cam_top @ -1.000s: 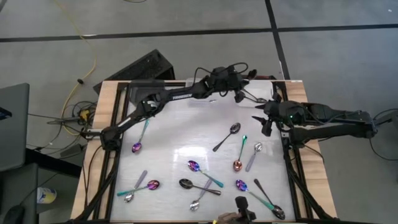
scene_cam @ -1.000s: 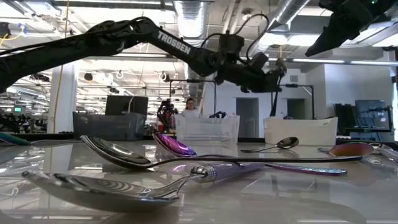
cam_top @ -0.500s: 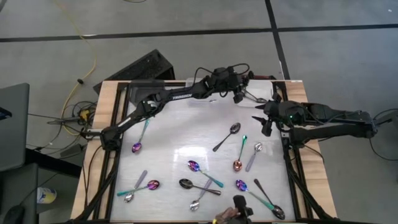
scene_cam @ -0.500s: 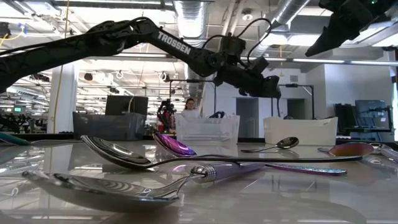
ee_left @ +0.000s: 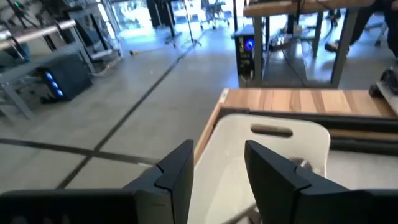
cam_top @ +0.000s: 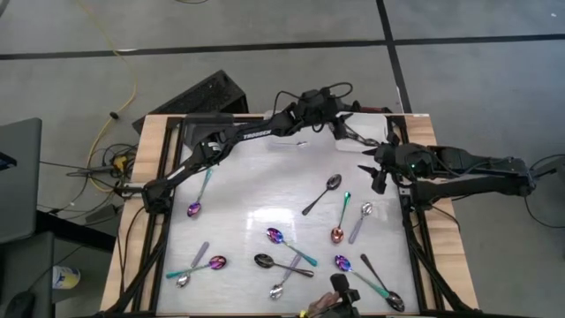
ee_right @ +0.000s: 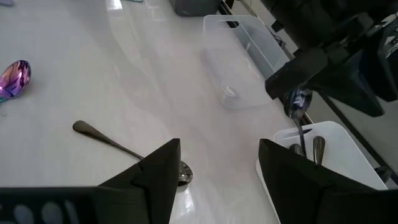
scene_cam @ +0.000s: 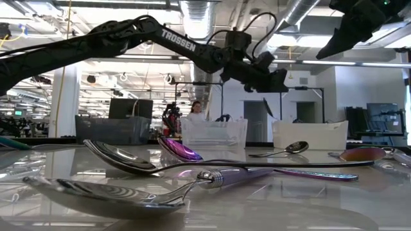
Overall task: Sort silverware by color (type)
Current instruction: Put the blue spoon into the black bin
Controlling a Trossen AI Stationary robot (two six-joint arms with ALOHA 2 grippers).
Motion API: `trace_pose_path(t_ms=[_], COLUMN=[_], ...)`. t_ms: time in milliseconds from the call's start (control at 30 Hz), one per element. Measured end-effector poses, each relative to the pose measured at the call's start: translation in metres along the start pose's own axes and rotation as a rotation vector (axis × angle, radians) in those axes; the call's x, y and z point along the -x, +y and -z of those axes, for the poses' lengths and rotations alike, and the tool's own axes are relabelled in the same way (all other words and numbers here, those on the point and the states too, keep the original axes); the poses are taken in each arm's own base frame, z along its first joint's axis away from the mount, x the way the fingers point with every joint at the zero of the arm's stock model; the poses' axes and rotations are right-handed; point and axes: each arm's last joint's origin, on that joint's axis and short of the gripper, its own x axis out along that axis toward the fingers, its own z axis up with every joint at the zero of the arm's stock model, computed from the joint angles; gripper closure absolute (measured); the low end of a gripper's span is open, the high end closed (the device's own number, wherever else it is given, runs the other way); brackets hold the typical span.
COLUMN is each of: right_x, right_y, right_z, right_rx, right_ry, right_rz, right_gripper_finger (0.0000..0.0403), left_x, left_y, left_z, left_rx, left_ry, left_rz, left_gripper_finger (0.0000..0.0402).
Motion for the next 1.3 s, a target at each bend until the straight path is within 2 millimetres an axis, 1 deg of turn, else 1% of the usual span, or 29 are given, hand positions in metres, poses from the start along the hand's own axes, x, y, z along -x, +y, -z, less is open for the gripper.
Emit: trace_pose_path(t_ms=[200, 300, 367, 433, 500, 600, 667, 767, 800, 867, 900, 967, 1033, 1133, 1200, 1300], right_x=[0.000, 0.000, 0.000, 0.000, -0.001, -0.012, -0.026, -0.049, -0.056, -0.069, -0.075, -0.090, -0.104, -0.123, -0.135, -0.149], right_y=[0.000, 0.000, 0.000, 0.000, 0.000, 0.005, 0.009, 0.014, 0.014, 0.012, 0.011, 0.005, -0.002, -0.016, -0.023, -0.030], right_z=[0.000, 0.000, 0.000, 0.000, 0.000, 0.000, 0.002, 0.001, 0.000, -0.009, -0.014, -0.021, -0.027, -0.035, -0.036, -0.034], right_rx=[-0.003, -0.002, -0.002, -0.002, -0.003, -0.011, 0.004, 0.030, 0.038, 0.032, 0.034, 0.034, 0.032, 0.005, 0.002, 0.018], right_ry=[0.001, 0.002, 0.003, 0.003, 0.001, -0.032, -0.053, -0.081, -0.074, -0.100, -0.103, -0.091, -0.059, -0.025, 0.008, 0.067], right_rz=[-0.001, -0.002, -0.002, -0.002, -0.003, -0.005, 0.001, 0.020, 0.031, 0.058, 0.067, 0.088, 0.098, 0.080, 0.055, 0.067], right_gripper_finger=[0.0163, 0.0163, 0.0163, 0.0163, 0.0163, 0.0163, 0.0163, 0.0163, 0.0163, 0.0163, 0.0164, 0.0169, 0.0177, 0.0205, 0.0239, 0.0309], left_x=[0.002, 0.004, 0.008, 0.017, 0.033, 0.065, 0.088, 0.121, 0.133, 0.158, 0.172, 0.196, 0.212, 0.228, 0.235, 0.241], left_y=[0.001, 0.002, 0.004, 0.006, 0.011, 0.019, 0.025, 0.036, 0.041, 0.053, 0.059, 0.072, 0.081, 0.089, 0.092, 0.095], left_z=[-0.007, -0.010, -0.017, -0.032, -0.055, -0.094, -0.114, -0.135, -0.143, -0.164, -0.176, -0.191, -0.196, -0.192, -0.191, -0.184], left_rx=[0.003, -0.004, -0.032, -0.089, -0.154, -0.247, -0.301, -0.358, -0.362, -0.346, -0.326, -0.274, -0.217, -0.144, -0.107, -0.086], left_ry=[-0.023, 0.000, 0.026, 0.074, 0.151, 0.262, 0.355, 0.488, 0.509, 0.514, 0.506, 0.501, 0.531, 0.601, 0.630, 0.711], left_rz=[-0.005, -0.007, -0.006, -0.004, -0.029, -0.106, -0.161, -0.218, -0.235, -0.269, -0.288, -0.326, -0.331, -0.295, -0.271, -0.245], left_gripper_finger=[0.0271, 0.0271, 0.0271, 0.0271, 0.0271, 0.0271, 0.0271, 0.0271, 0.0271, 0.0271, 0.0271, 0.0271, 0.0271, 0.0271, 0.0271, 0.0271])
